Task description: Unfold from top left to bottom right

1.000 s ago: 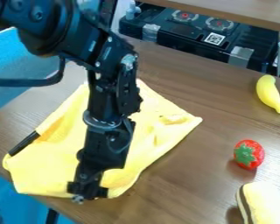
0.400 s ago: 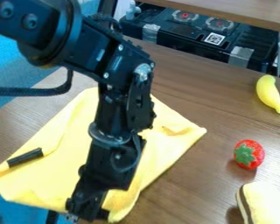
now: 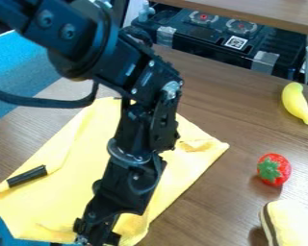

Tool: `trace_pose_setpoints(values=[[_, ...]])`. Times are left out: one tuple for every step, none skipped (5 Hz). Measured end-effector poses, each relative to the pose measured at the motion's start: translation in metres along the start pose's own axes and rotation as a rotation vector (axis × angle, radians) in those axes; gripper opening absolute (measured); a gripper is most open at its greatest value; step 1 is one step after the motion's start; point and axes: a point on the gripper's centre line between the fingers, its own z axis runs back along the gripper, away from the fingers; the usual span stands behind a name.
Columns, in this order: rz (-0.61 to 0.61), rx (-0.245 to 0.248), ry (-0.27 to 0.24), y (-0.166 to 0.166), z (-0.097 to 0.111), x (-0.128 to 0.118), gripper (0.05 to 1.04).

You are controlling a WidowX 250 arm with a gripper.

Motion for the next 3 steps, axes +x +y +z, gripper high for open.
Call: trace_pose_setpoints(values=[[-0.007,-0.046,-0.006,0.006,0.006,-0.001,0.539],[-0.063,-0.090,-0.034,0.005,0.016,-0.001,0.842],[-0.186,-0.146,-0.094,0.004,0.033,-0.002,1.008]])
